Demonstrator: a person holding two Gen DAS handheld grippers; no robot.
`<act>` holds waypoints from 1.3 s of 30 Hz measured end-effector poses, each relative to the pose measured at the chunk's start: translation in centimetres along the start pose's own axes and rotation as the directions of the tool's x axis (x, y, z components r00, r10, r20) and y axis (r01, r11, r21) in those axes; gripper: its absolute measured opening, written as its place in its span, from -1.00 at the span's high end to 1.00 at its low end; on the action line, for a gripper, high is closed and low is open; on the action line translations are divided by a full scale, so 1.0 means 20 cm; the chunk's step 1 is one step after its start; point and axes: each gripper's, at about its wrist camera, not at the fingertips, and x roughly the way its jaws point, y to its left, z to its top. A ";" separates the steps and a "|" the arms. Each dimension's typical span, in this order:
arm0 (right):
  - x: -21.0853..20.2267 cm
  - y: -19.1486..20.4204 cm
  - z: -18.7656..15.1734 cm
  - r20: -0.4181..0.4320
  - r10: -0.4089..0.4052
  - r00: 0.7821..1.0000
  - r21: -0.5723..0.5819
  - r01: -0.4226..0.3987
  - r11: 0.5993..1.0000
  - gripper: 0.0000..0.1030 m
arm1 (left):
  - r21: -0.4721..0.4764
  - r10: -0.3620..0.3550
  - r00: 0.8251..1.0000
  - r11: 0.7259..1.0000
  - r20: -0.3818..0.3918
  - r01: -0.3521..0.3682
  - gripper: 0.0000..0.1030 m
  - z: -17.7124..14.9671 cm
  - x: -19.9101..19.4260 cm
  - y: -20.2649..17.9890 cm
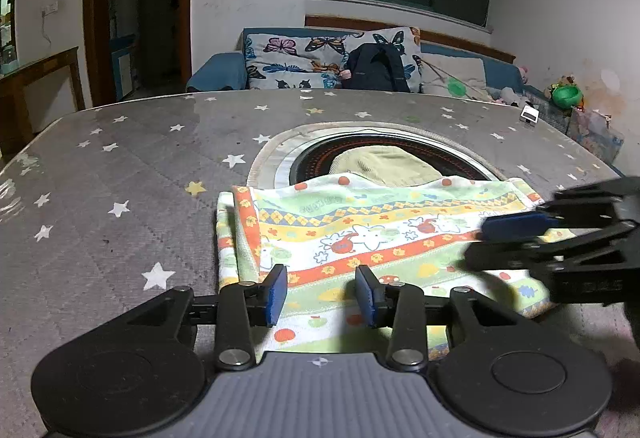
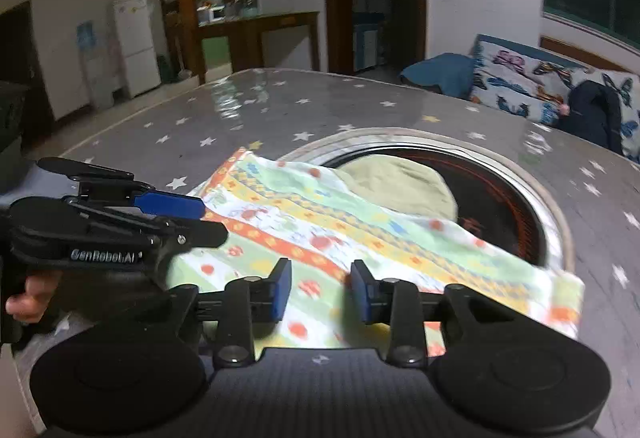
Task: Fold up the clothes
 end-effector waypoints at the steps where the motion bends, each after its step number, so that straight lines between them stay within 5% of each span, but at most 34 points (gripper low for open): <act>1: -0.03 -0.02 -0.02 0.004 -0.011 1.000 0.013 0.011 1.000 0.35 | 0.002 0.002 1.000 1.000 0.001 -0.002 0.16 0.00 0.00 0.00; 11: -0.26 -0.20 -0.20 -0.001 -0.129 0.992 0.128 0.128 0.983 0.30 | 0.001 0.023 1.000 1.000 0.005 -0.023 0.01 -0.01 -0.05 -0.03; 26: -0.35 -0.20 -0.28 0.034 -0.177 0.984 0.162 0.170 0.972 0.26 | 0.008 0.055 0.998 0.998 0.034 -0.055 -0.08 -0.06 -0.17 -0.09; 39: -0.34 -0.20 -0.31 0.032 -0.191 0.981 0.185 0.182 0.966 -0.07 | 0.029 0.085 0.996 0.996 0.033 -0.086 -0.24 -0.08 -0.16 -0.10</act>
